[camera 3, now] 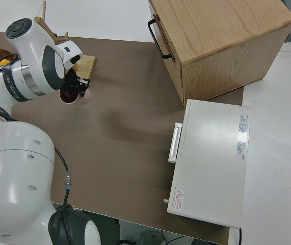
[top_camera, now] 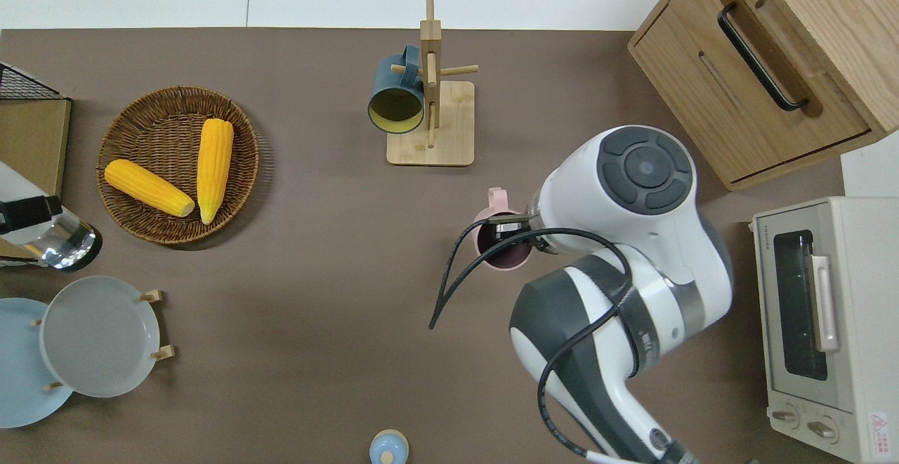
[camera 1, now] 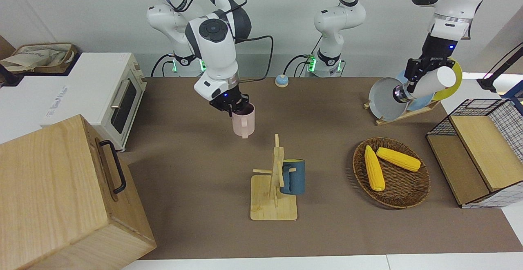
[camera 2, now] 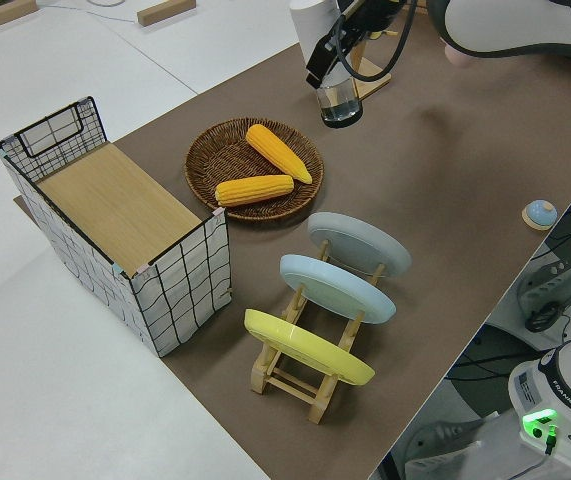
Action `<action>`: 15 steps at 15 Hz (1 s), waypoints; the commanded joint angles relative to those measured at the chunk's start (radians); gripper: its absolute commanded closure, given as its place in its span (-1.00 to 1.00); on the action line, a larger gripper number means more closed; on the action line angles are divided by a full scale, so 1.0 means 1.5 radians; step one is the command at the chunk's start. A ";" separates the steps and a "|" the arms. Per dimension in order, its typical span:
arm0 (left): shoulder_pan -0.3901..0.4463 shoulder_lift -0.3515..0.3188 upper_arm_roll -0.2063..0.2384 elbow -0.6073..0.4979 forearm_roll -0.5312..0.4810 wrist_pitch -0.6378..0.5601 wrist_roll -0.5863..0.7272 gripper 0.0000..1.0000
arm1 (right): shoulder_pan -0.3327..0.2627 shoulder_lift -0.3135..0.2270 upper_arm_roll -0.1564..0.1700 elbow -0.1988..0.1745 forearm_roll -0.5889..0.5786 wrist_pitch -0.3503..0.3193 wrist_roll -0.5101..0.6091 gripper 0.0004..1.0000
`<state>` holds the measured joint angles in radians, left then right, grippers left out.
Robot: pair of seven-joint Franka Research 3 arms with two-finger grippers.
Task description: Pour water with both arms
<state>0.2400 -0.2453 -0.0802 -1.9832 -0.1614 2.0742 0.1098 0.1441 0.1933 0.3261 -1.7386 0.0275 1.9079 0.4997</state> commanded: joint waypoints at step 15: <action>-0.007 -0.126 -0.071 -0.176 0.005 0.027 -0.013 1.00 | 0.197 0.300 0.054 0.142 0.010 0.234 0.456 -0.97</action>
<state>0.2397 -0.3920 -0.1945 -2.2264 -0.1604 2.0918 0.1057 0.4296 0.5877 0.3988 -1.5567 0.0596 2.2214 1.1575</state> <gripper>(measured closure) 0.366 0.841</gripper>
